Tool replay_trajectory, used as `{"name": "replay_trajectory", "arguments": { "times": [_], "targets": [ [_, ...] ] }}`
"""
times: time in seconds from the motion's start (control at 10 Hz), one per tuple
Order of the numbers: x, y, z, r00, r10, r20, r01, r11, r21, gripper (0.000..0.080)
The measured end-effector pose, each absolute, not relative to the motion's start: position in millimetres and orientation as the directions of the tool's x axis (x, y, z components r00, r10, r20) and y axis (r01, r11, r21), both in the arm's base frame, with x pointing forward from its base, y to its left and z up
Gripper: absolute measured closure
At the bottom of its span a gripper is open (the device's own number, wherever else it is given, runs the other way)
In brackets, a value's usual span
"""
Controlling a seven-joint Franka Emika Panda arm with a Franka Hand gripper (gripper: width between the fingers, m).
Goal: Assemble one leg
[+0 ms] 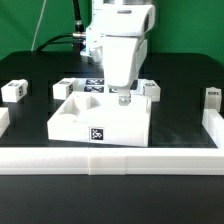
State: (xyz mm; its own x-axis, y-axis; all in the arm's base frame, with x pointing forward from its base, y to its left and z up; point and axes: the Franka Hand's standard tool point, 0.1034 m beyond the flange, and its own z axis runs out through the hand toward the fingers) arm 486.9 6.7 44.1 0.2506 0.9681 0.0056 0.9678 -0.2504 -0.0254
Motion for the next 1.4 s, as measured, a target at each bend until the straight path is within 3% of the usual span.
{"name": "replay_trajectory", "arguments": {
  "times": [0.2, 0.6, 0.9, 1.3, 1.4],
  "targets": [
    [467, 0, 35.7, 0.261, 0.965, 0.0, 0.964, -0.261, -0.052, 0.015],
    [467, 0, 34.6, 0.262, 0.965, 0.0, 0.964, -0.261, -0.053, 0.015],
    [442, 4, 15.2, 0.26, 0.966, 0.012, 0.965, -0.259, -0.047, 0.015],
    [437, 6, 5.7, 0.26, 0.965, 0.015, 0.964, -0.259, -0.054, 0.015],
    [437, 6, 5.7, 0.26, 0.965, 0.015, 0.964, -0.259, -0.054, 0.0237]
  ]
}}
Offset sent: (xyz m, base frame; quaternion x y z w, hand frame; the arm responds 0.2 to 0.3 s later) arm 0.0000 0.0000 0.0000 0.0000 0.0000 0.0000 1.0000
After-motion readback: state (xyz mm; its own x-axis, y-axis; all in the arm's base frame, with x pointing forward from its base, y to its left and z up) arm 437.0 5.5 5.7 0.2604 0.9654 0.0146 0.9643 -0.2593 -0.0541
